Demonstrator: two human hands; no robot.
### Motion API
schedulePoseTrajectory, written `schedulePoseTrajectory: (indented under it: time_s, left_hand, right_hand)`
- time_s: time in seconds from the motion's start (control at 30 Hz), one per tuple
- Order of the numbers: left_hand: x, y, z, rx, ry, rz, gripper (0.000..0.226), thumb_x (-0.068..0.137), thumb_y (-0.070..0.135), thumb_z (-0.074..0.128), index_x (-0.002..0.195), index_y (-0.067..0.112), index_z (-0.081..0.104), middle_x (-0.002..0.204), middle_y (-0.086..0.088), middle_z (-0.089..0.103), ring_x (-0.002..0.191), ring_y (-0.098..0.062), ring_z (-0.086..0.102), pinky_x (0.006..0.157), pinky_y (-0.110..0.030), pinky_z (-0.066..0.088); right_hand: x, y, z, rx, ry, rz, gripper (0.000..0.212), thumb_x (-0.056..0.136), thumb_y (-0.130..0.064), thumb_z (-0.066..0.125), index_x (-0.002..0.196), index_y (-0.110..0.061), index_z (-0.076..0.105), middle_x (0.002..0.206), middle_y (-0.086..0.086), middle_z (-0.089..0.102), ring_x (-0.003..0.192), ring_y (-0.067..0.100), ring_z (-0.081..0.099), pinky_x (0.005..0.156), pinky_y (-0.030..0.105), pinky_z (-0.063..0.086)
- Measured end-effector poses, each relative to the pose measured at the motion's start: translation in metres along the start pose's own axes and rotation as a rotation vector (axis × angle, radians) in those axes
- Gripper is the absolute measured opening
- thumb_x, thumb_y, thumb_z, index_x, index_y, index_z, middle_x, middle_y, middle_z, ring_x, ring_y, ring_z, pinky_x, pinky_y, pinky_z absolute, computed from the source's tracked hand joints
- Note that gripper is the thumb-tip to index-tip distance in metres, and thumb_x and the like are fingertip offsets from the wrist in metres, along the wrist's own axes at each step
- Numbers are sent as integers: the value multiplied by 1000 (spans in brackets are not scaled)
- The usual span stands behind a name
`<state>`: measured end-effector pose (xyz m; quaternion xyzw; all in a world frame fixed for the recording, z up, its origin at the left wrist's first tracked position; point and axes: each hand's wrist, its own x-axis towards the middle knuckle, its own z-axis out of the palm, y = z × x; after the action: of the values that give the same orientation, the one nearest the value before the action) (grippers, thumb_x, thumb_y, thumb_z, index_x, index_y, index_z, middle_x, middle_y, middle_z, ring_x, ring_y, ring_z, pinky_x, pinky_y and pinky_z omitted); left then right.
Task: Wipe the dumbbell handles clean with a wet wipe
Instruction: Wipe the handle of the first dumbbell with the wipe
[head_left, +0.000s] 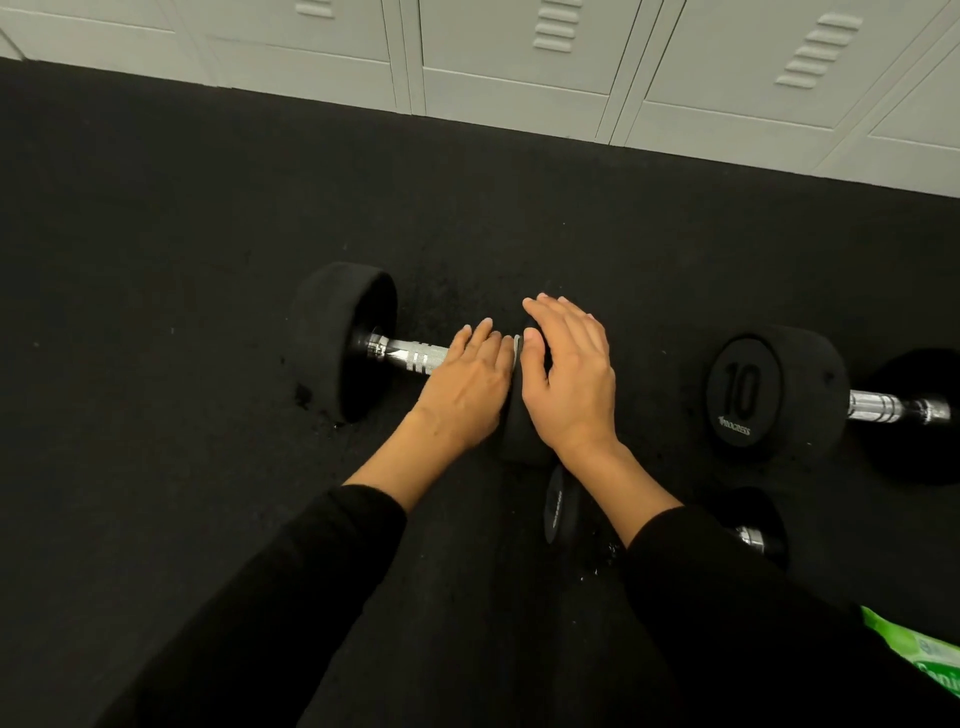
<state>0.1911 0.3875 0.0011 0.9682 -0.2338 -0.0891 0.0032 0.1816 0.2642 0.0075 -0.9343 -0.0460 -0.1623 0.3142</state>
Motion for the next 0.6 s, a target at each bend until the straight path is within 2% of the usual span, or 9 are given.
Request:
schedulePoseTrajectory:
  time_s: [0.17,0.27,0.37,0.47,0.53,0.6]
  left_hand:
    - [-38,7,17,-144,101,-23,66,99,14,31,152,6,-8,160,-12,-11,146,-25,-15,121,-41,-5]
    - [-48,-3,16,-42,76,36,74,98,13,38,151,10,-14,159,-8,-18,143,-20,-20,113,-38,-17]
    - [-30,-9,9,43,66,50,75,96,11,44,153,11,-4,162,-7,0,148,-20,-6,114,-40,-14]
    - [-5,-14,2,-73,43,-3,54,98,16,43,149,13,26,155,-4,30,148,-19,11,118,-43,-4]
    - [5,-17,0,-137,54,-43,48,99,18,43,146,14,33,154,-6,32,148,-20,15,118,-44,1]
    - [4,-16,1,-159,70,-40,57,97,15,46,150,14,23,159,-7,22,148,-20,12,119,-42,3]
  right_hand:
    - [2,0,0,-14,-15,4,44,96,-33,32,129,-15,56,134,2,57,133,15,42,114,34,24]
    - [2,1,0,-26,-7,-2,43,97,-32,33,129,-15,56,133,2,57,132,15,43,114,32,23]
    - [0,1,0,-24,-9,-4,42,97,-31,34,129,-15,56,133,2,57,132,15,42,114,32,23]
    - [2,1,0,-20,-21,-1,43,96,-32,33,130,-16,55,134,2,56,133,15,41,114,33,23]
    - [4,1,0,-22,-27,-2,44,97,-32,32,130,-15,55,134,2,56,133,15,41,114,34,24]
    - [4,1,0,-25,-29,4,44,96,-33,32,130,-15,55,134,2,56,133,15,41,114,35,25]
